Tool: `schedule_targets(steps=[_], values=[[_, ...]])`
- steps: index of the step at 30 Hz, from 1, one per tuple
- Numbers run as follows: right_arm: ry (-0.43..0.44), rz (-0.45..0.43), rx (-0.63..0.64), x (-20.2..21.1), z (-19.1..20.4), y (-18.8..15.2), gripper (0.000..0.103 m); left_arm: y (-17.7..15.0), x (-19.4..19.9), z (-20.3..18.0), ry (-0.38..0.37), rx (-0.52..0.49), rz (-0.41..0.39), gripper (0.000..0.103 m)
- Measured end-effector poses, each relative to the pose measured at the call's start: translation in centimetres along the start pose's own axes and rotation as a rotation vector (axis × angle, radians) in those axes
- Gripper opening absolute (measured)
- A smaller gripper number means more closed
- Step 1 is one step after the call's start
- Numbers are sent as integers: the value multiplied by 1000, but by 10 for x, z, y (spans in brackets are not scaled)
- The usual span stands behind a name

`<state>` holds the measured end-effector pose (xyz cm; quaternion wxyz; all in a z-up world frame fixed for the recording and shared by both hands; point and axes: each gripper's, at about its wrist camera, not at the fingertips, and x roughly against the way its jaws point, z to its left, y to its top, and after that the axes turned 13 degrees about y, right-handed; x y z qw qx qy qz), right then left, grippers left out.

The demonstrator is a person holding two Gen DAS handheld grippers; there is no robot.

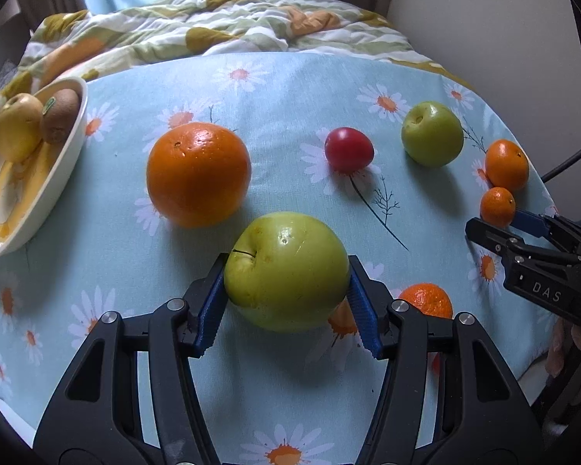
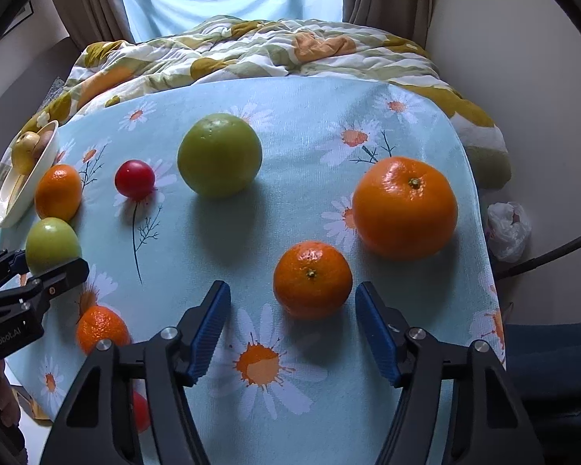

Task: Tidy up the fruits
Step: 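Grasp the green apple with the left tool while the right tool grasps a tangerine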

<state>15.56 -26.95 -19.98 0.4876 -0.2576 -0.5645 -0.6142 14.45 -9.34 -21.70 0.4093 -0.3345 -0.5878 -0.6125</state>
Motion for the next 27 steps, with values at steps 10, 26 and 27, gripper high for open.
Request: schedule_targets(steps=[10,26,27], values=[[-34,8,4,-2,-1,9,39,-4,2,4,-5,9,5,63],[45,-18,66,22,17,16,35,-1,31,22,4,71,-33,63],[49,-21,74,24,20,18,35,1,35,23,6,76,-40,63]])
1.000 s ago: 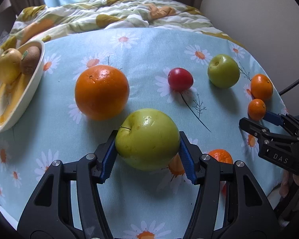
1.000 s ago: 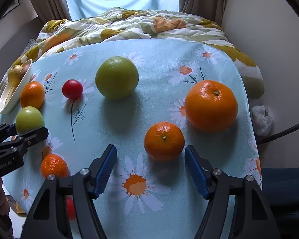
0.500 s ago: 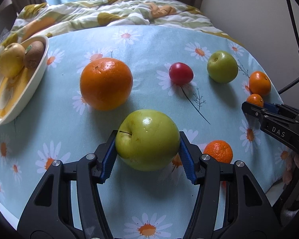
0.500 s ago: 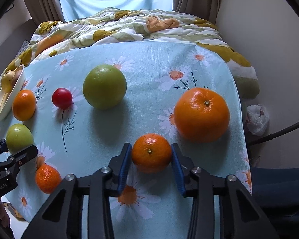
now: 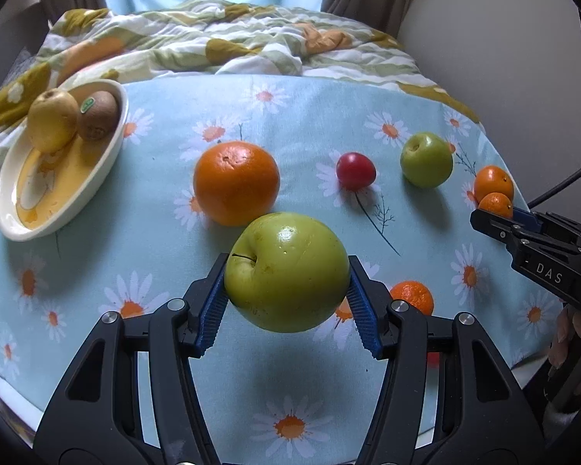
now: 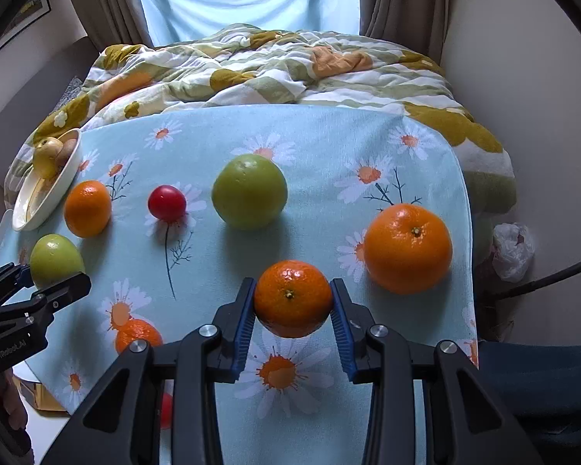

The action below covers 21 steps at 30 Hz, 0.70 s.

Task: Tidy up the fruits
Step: 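Grasp the green apple with the left tool while the right tool grasps a tangerine, then carry the green apple into the bowl and open the left tool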

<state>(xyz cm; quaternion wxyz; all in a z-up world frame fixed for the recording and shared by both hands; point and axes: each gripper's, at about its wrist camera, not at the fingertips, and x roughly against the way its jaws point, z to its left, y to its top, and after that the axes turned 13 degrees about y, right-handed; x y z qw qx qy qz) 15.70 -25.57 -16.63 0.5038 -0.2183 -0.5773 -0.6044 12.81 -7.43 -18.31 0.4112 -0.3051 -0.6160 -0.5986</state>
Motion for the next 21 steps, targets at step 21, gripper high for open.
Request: schedule_targets(steps=[21], values=[[90,-53,137,13,126,50,35,47,59,120,2,76,-129,63]])
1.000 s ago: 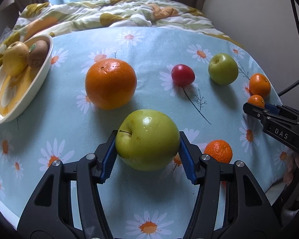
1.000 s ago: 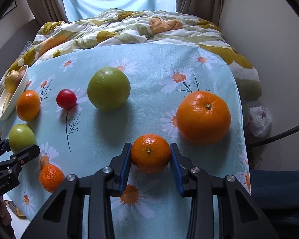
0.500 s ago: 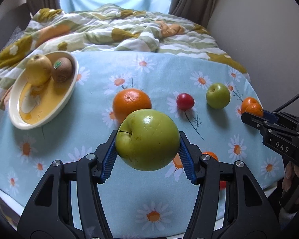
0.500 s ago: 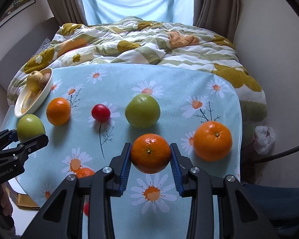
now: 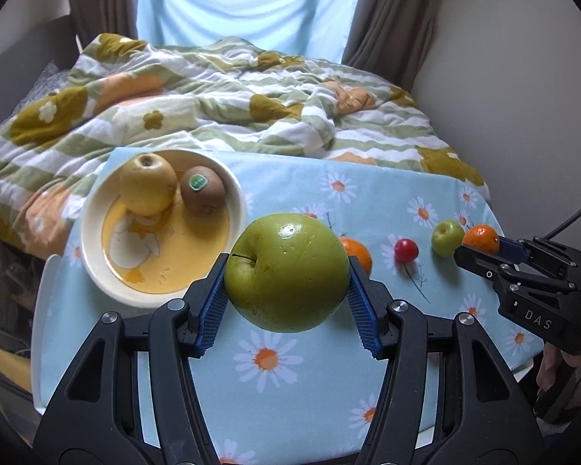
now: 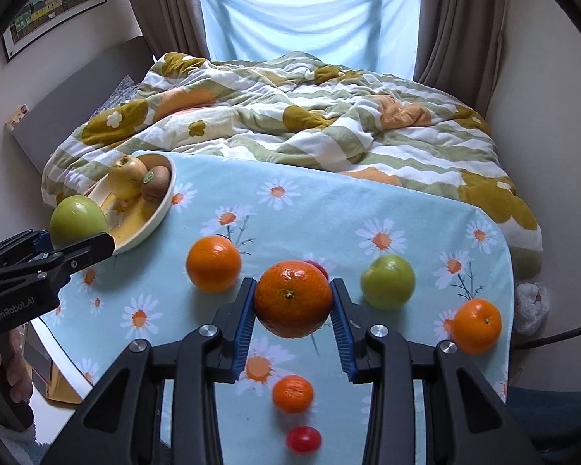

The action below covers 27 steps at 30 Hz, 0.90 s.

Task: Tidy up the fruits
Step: 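Carry the green apple into the bowl and open the left tool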

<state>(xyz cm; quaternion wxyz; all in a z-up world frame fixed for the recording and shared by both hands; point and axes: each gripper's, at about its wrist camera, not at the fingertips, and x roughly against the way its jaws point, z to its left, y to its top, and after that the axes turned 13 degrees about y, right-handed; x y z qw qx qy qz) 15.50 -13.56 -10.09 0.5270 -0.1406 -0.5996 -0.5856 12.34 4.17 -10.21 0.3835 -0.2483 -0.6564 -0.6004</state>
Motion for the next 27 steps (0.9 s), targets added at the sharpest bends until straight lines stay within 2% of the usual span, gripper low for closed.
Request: schedule_targets(steps=[9,15,21,27], values=[[24,-6,1,-40,73,32,35,23,-15,76,1,-37,-3,63],[20,-10,-27,-66,106,44,35,34,-38,117,-3,-79,19,63],[3,-10,-55,-87,125,51,35,41,-69,145,-11,-140,46,63],[-28,8,-95,-107,137,50,35,41,-103,155,-18,-221,66,63]])
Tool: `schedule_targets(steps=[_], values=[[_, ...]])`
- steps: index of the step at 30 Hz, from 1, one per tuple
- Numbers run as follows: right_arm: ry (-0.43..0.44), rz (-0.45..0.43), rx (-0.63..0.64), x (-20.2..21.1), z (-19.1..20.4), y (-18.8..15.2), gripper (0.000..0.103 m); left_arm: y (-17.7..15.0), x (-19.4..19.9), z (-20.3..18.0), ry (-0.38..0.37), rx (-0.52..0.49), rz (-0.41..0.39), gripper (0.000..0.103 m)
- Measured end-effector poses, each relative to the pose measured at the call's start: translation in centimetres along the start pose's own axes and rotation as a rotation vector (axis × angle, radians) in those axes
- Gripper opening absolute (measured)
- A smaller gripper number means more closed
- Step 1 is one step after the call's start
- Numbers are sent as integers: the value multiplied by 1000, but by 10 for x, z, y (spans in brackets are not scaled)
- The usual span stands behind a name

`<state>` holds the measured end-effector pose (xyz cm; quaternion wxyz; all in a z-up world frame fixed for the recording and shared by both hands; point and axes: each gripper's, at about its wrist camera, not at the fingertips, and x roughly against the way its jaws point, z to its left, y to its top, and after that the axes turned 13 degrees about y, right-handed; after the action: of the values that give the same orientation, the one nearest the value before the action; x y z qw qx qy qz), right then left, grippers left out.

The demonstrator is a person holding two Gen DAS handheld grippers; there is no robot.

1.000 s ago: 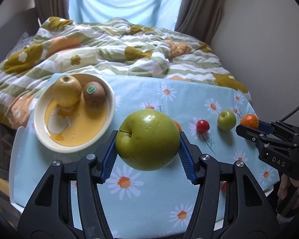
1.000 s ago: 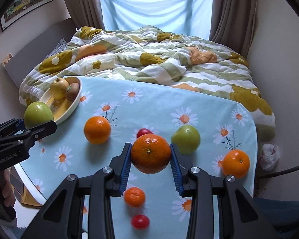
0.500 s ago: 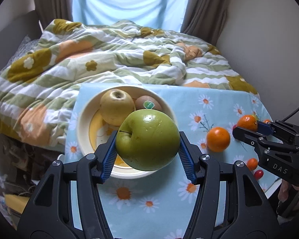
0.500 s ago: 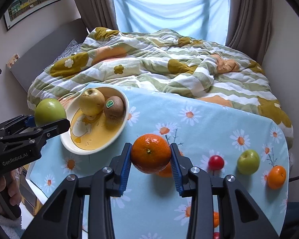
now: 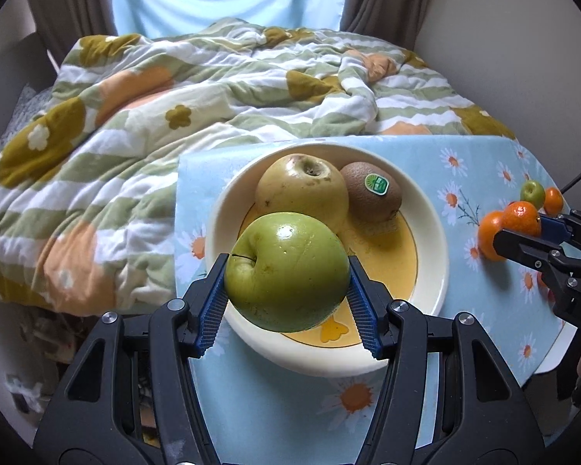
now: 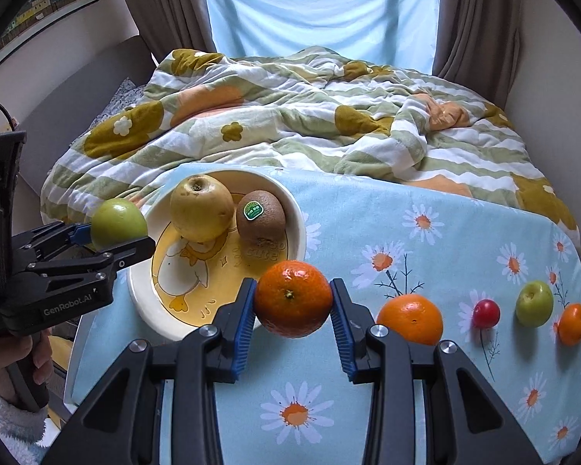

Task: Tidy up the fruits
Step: 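Carry the green apple into the bowl and open the left tool, then lower the tangerine into the bowl beside the kiwi and open the right tool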

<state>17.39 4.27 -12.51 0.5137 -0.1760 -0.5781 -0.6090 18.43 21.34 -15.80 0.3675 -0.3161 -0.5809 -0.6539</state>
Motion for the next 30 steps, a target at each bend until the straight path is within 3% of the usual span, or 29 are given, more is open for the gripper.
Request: schedule_targets(steps=[10,11,12,13,20,30], values=[[-66,29,-66,-16,5,-4,35,-7,-26,-1,3,-92,9,64],[-67,29,-72,-16,4,-4,35,-7,-26,0,-4,-90,2,71],[-69,27,-78,-16,2,-3,35,-6,-24,0,-9,-87,-6,92],[-73,27,-80,-15,2,-3,35,-5,-23,0,-9,-85,-12,103],[-73,26,-69,-12,0,-1,35,-9,-12,1,0,-70,-24,103],[8,38,17,-16,9,16,35,-20,17,6,40,11,-4,103]])
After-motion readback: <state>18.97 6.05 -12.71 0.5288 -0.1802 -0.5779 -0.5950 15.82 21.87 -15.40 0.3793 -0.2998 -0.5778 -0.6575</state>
